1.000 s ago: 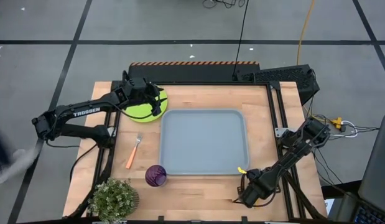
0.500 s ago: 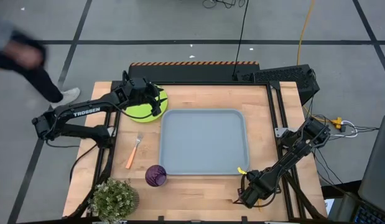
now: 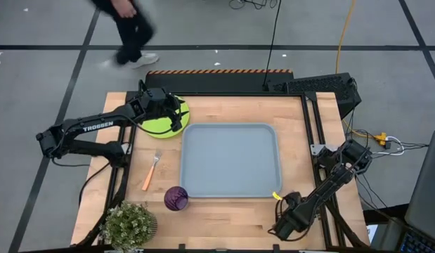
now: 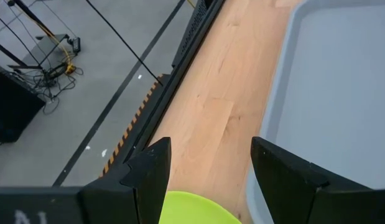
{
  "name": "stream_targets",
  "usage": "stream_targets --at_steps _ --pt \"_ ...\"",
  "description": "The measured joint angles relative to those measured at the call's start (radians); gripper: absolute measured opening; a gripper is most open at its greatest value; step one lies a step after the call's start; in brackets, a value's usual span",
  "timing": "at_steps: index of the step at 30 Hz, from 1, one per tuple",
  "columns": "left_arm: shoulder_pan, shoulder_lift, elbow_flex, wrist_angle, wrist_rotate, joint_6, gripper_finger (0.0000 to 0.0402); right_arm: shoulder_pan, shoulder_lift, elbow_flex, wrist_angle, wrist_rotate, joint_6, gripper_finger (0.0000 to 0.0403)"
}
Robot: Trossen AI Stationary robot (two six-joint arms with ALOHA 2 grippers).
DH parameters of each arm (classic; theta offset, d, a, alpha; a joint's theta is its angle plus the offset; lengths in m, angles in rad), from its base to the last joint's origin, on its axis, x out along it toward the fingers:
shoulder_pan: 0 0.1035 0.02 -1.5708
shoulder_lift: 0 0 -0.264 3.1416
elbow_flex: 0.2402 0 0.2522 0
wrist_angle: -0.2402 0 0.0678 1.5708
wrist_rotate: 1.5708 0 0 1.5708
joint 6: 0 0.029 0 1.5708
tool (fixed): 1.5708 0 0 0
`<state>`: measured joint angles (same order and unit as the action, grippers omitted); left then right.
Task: Pick and place plate/cup/fork/spoon on tray
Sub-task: Put the orange spoon on the gray serving tray
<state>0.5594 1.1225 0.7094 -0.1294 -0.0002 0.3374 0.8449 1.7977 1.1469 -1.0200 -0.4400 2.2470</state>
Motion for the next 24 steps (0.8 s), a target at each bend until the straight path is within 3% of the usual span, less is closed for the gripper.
stream_targets --at_steps 4,9,15,19,24 --pt "0.0 0.0 0.0 0.004 0.0 -0.003 0.0225 -0.012 -0.008 0.103 -0.134 0.007 0.0 0.0006" --pt "-0.001 0.0 0.0 0.006 0.0 -0.003 0.0225 -0.045 -0.009 0.219 -0.269 0.106 -0.016 0.0005" --pt "-0.001 0.0 0.0 0.0 0.0 -0.002 0.0225 -0.056 -0.009 0.231 -0.325 0.13 0.0 0.0002" --pt "0.0 0.0 0.0 -0.006 0.0 -0.002 0.0225 -0.057 -0.01 0.165 -0.193 0.133 0.0 0.0009" --pt "0.0 0.0 0.0 -0.01 0.001 -0.001 0.0225 -0.056 -0.01 0.023 0.129 0.131 -0.008 0.0071"
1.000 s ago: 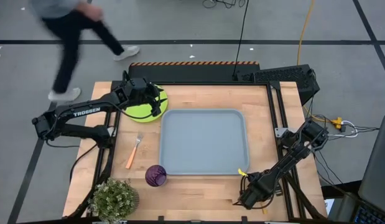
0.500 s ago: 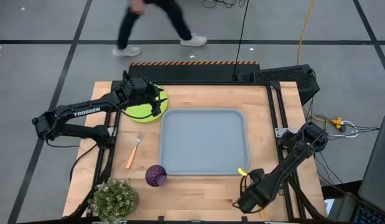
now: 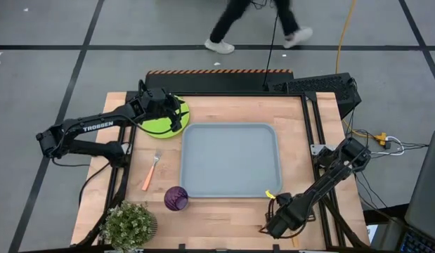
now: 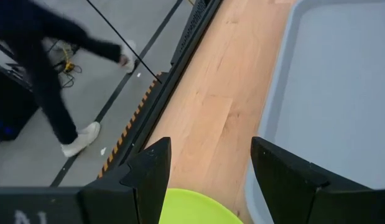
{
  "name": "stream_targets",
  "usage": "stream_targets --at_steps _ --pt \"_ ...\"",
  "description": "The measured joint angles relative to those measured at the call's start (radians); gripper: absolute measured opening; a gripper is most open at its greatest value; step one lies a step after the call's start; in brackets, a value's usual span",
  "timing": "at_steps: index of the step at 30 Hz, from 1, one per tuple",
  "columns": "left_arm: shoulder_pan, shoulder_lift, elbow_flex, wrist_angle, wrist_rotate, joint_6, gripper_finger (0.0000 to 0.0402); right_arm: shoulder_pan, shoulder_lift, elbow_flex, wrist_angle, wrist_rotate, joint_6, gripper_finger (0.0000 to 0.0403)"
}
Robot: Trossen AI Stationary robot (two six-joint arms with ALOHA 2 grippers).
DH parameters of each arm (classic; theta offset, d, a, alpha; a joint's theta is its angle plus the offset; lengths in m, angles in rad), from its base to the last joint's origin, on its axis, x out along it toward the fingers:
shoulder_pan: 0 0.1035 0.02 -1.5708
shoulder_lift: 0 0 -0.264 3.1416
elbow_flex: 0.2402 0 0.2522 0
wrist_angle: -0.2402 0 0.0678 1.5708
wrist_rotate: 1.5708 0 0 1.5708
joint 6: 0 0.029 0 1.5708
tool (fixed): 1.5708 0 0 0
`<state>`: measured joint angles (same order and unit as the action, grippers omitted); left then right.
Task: Pick and place plate/cup/fork/spoon on tray
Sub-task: Put the orange spoon on the gray serving tray
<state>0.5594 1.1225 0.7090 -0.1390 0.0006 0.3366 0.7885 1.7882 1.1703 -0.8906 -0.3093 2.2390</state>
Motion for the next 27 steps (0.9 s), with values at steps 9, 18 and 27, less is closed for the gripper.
stream_targets --at_steps 9,18,27 --pt "0.0 0.0 0.0 -0.001 0.0 -0.002 0.0225 -0.001 -0.012 -0.085 0.099 -0.017 -0.022 0.0222" --pt "0.0 0.0 0.0 0.02 0.002 -0.002 0.0225 -0.011 -0.077 -0.034 -0.004 -0.01 -0.018 0.0287" --pt "0.0 0.0 0.0 0.02 0.003 -0.005 0.0225 0.037 -0.117 -0.005 -0.191 0.009 -0.019 0.028"
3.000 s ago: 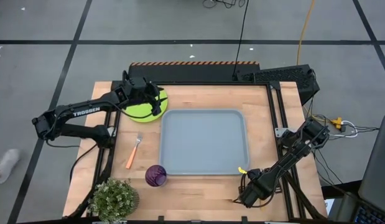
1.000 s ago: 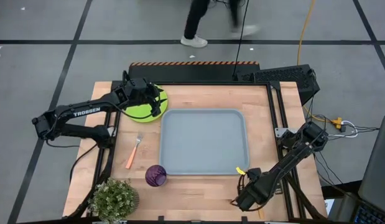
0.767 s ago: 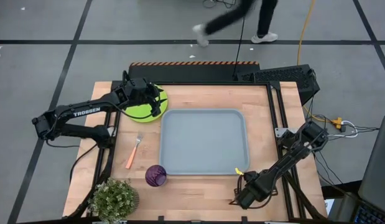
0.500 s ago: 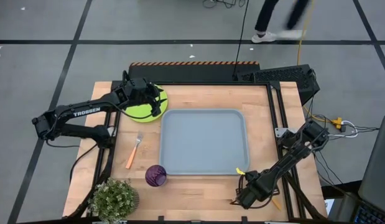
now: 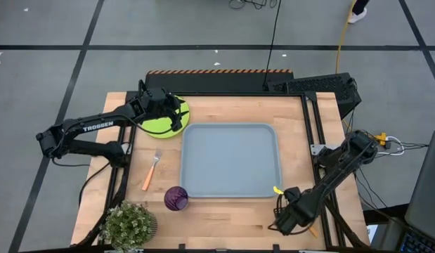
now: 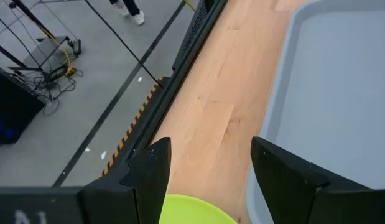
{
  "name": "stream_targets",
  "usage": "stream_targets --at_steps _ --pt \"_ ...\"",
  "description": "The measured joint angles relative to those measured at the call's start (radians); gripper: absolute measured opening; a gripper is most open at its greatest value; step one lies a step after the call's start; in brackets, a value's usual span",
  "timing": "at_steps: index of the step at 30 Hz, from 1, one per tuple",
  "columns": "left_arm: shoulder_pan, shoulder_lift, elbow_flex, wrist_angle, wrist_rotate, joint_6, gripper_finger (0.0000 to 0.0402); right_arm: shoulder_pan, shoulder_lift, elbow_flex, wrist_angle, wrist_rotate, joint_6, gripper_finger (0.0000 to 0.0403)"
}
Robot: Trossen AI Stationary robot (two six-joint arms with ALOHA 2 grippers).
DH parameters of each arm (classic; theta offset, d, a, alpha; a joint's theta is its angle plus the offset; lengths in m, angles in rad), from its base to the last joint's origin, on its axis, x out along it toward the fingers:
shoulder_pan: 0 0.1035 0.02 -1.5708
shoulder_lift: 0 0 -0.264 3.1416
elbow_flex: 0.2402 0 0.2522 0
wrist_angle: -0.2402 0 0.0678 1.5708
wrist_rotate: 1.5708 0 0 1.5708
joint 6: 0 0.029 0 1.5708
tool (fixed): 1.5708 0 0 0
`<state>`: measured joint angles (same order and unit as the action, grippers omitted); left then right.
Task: Pick and place plate/cup/fork/spoon on tray
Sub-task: Put the orange spoon on the gray serving tray
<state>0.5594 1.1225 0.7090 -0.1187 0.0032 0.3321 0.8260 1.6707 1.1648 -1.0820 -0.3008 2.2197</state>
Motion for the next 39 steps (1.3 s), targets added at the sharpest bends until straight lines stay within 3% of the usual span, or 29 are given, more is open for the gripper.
stream_targets --at_steps 8,24,28,39 --pt "0.0 0.0 0.0 -0.019 0.0 -0.002 0.0225 0.06 0.005 -0.033 -0.002 0.018 0.004 0.0279" --pt "0.0 0.0 0.0 -0.028 -0.003 -0.027 0.0225 0.127 -0.003 -0.31 0.437 0.077 0.024 0.0268" --pt "0.0 0.0 0.0 -0.033 -0.003 -0.029 0.0225 0.131 -0.002 -0.33 0.492 0.075 0.032 0.0223" --pt "-0.037 0.0 0.0 -0.034 0.0 -0.05 0.0225 0.131 0.003 -0.331 0.501 0.085 0.024 0.0037"
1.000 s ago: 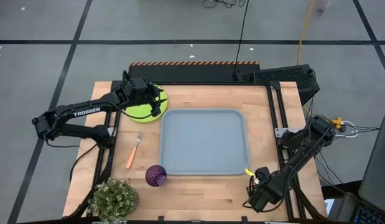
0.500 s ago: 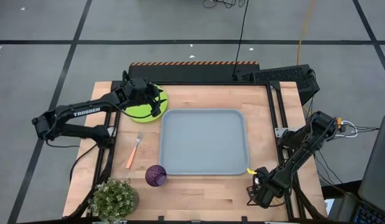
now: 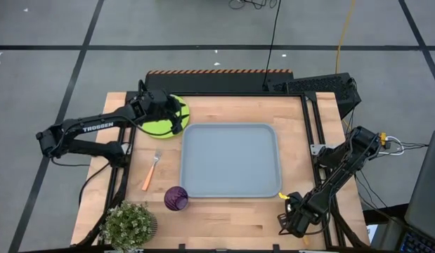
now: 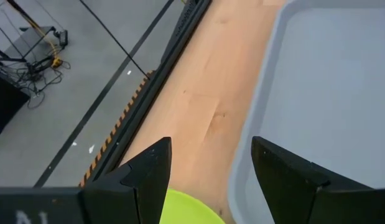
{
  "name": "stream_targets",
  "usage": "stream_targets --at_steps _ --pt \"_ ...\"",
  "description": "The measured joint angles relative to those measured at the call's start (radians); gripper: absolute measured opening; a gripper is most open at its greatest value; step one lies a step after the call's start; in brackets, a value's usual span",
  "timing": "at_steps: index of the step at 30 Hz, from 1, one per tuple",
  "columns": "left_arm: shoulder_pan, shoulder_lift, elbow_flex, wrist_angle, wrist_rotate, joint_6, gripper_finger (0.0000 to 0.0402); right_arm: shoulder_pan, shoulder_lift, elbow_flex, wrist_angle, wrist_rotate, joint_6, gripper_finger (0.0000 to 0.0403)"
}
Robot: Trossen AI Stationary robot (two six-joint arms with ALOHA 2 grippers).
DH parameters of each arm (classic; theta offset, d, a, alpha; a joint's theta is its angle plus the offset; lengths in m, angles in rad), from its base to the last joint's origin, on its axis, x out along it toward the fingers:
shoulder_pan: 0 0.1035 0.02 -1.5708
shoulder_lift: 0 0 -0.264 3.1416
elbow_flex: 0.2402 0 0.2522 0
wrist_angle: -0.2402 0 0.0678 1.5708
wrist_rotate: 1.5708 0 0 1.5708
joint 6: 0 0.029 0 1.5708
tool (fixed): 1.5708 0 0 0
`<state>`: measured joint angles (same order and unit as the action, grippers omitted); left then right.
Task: Pick and place plate/cup/fork/spoon on tray
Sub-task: Put the orange spoon on the gray serving tray
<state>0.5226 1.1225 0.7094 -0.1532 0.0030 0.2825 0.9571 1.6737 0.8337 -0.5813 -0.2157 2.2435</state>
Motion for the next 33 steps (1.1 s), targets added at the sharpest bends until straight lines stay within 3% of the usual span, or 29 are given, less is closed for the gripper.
stream_targets --at_steps 2,22,33 --pt "-0.007 0.0 0.0 0.001 -0.001 0.0 0.0225 0.0 0.0 0.0 0.0 0.011 -0.003 0.0022" --pt "-0.014 0.0 0.0 0.001 -0.002 0.011 0.0225 -0.046 -0.032 0.05 -0.076 0.002 0.002 0.0021" --pt "-0.014 0.0 0.0 -0.01 0.001 0.01 0.0225 -0.083 -0.116 0.279 -0.553 0.03 -0.001 0.0021"
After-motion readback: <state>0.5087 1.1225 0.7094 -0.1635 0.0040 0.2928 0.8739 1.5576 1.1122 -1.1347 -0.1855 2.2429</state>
